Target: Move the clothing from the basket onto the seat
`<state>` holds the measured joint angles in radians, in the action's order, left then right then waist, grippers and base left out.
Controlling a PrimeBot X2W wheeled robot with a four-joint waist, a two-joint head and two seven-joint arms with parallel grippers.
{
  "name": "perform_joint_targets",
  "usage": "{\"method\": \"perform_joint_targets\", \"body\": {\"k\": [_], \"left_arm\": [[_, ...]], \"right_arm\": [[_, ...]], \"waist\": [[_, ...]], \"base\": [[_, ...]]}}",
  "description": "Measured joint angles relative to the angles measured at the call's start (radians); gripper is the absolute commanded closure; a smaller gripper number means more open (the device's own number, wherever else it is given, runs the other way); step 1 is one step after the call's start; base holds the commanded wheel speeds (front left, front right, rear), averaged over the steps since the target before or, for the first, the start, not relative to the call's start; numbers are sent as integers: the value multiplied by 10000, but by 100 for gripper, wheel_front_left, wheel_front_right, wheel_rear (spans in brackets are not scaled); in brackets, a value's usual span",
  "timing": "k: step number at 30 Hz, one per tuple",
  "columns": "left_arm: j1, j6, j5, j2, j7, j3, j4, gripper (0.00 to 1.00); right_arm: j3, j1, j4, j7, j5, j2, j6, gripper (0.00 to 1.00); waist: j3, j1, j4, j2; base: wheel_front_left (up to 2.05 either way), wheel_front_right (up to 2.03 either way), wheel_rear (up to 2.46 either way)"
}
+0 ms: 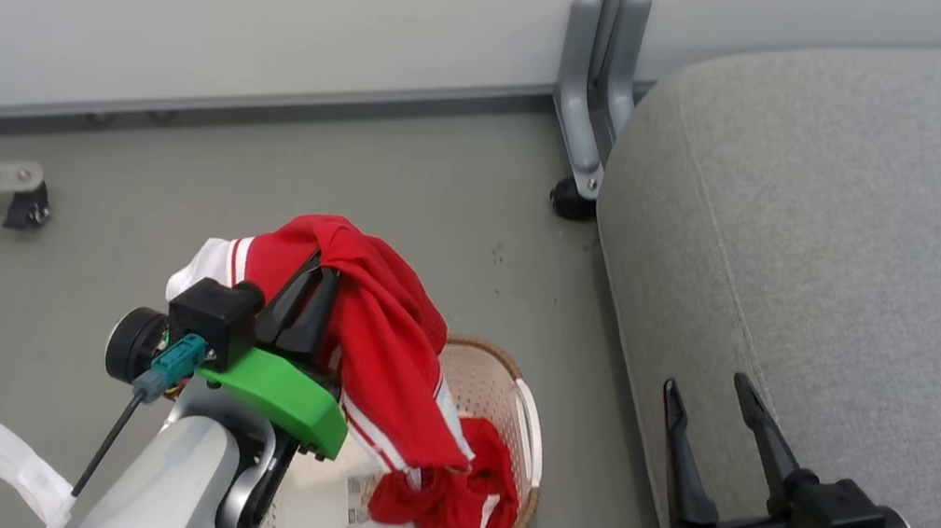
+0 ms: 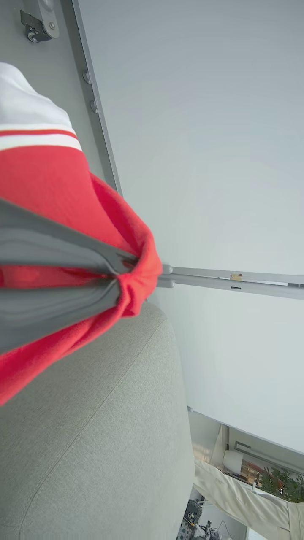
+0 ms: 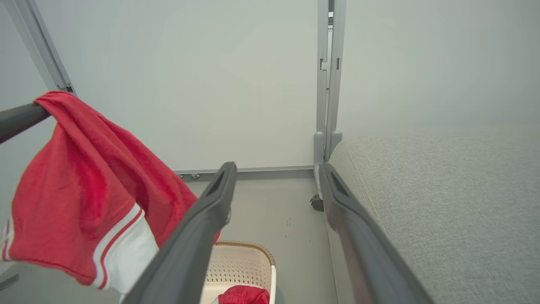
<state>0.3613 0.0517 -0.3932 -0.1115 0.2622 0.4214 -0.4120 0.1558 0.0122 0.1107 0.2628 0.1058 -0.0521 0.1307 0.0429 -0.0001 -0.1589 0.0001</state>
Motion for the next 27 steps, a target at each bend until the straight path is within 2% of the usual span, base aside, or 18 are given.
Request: {"method": "perform_joint_targets", "body": {"k": [7, 15, 27], "left_arm": [[-324, 92, 128, 69, 2, -94, 821, 100], [-339, 115, 259, 163, 0, 272, 1070, 100], [-331, 222, 414, 374, -278, 1243, 1471, 100]], "right_arm": [[305, -128, -111, 0, 161, -155, 0, 0], [821, -117, -263, 0, 485, -257, 0, 0], [3041, 752, -510, 0, 2006, -562, 0, 0]], "waist": [[-730, 0, 147, 0], [-776, 0, 295, 0], [-729, 0, 329, 0]], "base": [[0, 0, 0], [0, 0, 0], [0, 0, 0]]}}
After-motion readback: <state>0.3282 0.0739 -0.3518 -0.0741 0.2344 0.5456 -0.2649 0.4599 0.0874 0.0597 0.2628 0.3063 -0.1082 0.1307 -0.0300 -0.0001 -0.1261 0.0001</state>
